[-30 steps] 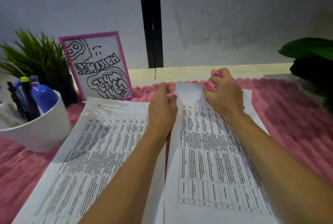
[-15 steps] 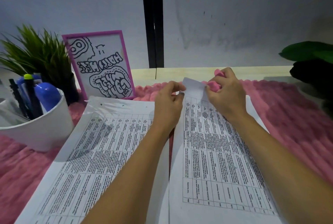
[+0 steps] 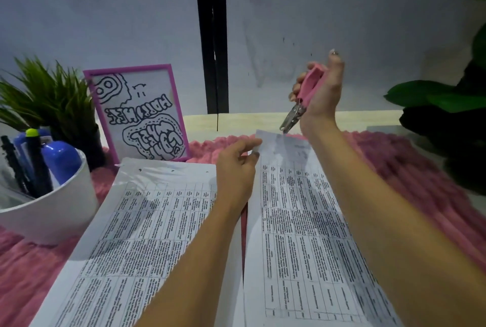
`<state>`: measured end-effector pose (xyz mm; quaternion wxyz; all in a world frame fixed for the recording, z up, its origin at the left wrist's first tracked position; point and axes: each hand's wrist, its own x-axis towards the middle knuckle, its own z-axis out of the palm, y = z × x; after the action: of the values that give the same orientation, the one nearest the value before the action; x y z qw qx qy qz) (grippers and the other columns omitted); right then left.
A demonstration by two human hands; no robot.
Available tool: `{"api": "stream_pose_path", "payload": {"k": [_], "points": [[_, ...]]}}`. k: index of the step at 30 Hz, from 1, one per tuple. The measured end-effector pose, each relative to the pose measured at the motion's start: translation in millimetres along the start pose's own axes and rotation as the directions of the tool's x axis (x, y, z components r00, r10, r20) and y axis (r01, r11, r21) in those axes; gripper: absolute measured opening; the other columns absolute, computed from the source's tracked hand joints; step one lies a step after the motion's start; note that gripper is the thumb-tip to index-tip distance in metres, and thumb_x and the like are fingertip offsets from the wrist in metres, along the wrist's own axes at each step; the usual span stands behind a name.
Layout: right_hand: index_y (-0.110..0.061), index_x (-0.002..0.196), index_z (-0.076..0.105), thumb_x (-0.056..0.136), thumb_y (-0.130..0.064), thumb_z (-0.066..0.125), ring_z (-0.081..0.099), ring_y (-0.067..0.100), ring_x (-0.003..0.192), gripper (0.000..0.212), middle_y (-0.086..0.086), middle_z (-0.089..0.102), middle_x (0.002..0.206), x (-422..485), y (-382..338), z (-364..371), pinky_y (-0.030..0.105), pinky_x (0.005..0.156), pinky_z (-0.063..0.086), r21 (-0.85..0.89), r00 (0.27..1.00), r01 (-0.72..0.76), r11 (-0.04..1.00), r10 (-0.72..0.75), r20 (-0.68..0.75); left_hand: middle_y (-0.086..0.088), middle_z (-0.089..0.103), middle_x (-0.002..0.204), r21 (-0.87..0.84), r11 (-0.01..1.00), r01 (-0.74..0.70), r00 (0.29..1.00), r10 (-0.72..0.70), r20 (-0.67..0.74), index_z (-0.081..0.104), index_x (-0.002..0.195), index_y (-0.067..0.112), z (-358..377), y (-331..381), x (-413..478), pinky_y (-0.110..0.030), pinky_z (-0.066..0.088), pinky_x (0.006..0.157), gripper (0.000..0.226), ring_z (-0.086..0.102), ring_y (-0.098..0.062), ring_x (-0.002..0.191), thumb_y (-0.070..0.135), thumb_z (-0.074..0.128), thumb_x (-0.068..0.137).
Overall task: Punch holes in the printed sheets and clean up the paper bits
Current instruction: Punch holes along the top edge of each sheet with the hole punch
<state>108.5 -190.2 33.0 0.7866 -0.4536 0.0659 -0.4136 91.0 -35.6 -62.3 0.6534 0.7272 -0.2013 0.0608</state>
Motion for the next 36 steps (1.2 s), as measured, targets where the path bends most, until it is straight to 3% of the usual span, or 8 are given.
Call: {"api": "stream_pose_path", "payload": {"k": [8, 11, 18, 23, 27, 32, 36], "points": [[-0.008, 0.092, 0.057, 0.089, -0.048, 0.044, 0.051, 0.015, 0.052, 0.042, 0.003, 0.057, 0.065, -3.2, 30.6, -4.4, 0.027, 0.05, 0.044, -0.021, 0.997, -0.013, 1.0, 0.014, 0.069, 0.017, 0.065, 0.099, -0.014, 1.0, 0.007, 1.0, -0.007, -0.016, 0.071, 0.11, 0.017, 2.4, -0.7, -1.8, -0.013, 0.052, 0.086, 0.03, 0.064, 0.003, 0.091, -0.003, 0.061, 0.09], [-0.007, 0.094, 0.057, 0.093, -0.046, 0.044, 0.051, 0.015, 0.052, 0.041, 0.003, 0.057, 0.066, -1.0, 31.6, -4.8, 0.026, 0.049, 0.042, -0.042, 0.995, -0.036, 0.998, 0.04, 0.088, 0.023, 0.062, 0.096, -0.021, 1.0, -0.003, 1.0, 0.002, -0.016, 0.069, 0.108, 0.023, 2.5, 1.2, -2.5, -0.009, 0.051, 0.085, 0.033, 0.062, 0.011, 0.086, -0.003, 0.061, 0.09], [-0.008, 0.093, 0.059, 0.08, -0.052, 0.045, 0.05, 0.015, 0.05, 0.049, 0.003, 0.057, 0.065, -6.7, 37.0, 1.2, 0.023, 0.048, 0.042, -0.168, 0.99, -0.081, 0.982, 0.098, 0.099, 0.019, 0.064, 0.099, -0.022, 0.999, -0.026, 0.999, 0.025, -0.042, 0.072, 0.111, 0.013, 3.3, 0.7, -3.6, -0.005, 0.047, 0.085, 0.03, 0.061, 0.015, 0.087, -0.005, 0.061, 0.09], [-0.009, 0.085, 0.057, 0.082, -0.048, 0.047, 0.047, 0.016, 0.046, 0.04, 0.004, 0.055, 0.062, -5.8, 36.7, -0.6, 0.023, 0.047, 0.038, -0.139, 0.993, -0.096, 0.986, 0.104, 0.055, 0.019, 0.065, 0.099, -0.011, 1.0, -0.027, 0.999, 0.027, -0.028, 0.072, 0.112, 0.01, 4.3, -0.8, -3.5, -0.005, 0.047, 0.088, 0.031, 0.059, 0.019, 0.089, -0.008, 0.061, 0.089], [-0.01, 0.08, 0.055, 0.089, -0.041, 0.047, 0.043, 0.017, 0.044, 0.034, 0.005, 0.053, 0.06, -5.2, 38.0, -2.8, 0.023, 0.045, 0.035, -0.119, 0.994, -0.104, 0.987, 0.107, 0.027, 0.006, 0.069, 0.11, -0.003, 0.999, -0.038, 0.999, 0.038, -0.035, 0.072, 0.112, 0.01, 5.0, -1.3, -3.6, -0.009, 0.049, 0.092, 0.031, 0.062, 0.008, 0.094, -0.007, 0.061, 0.089], [-0.009, 0.079, 0.053, 0.096, -0.033, 0.043, 0.042, 0.017, 0.044, 0.031, 0.005, 0.052, 0.059, -6.3, 39.3, -4.2, 0.022, 0.045, 0.034, -0.111, 0.994, -0.111, 0.988, 0.112, 0.007, 0.009, 0.068, 0.107, 0.024, 0.999, -0.032, 0.999, 0.033, -0.033, 0.072, 0.112, 0.01, 5.0, -3.0, -3.6, -0.005, 0.048, 0.084, 0.03, 0.062, 0.008, 0.091, -0.007, 0.061, 0.089], [-0.01, 0.074, 0.05, 0.094, -0.027, 0.045, 0.039, 0.018, 0.043, 0.026, 0.006, 0.049, 0.058, -5.9, 40.0, -4.1, 0.023, 0.044, 0.031, -0.092, 0.992, -0.13, 0.987, 0.128, -0.02, 0.006, 0.07, 0.109, 0.032, 0.999, -0.015, 0.999, 0.016, -0.031, 0.072, 0.113, 0.012, 4.6, -4.7, -3.4, -0.013, 0.053, 0.083, 0.03, 0.067, -0.002, 0.09, -0.005, 0.061, 0.09]]}}
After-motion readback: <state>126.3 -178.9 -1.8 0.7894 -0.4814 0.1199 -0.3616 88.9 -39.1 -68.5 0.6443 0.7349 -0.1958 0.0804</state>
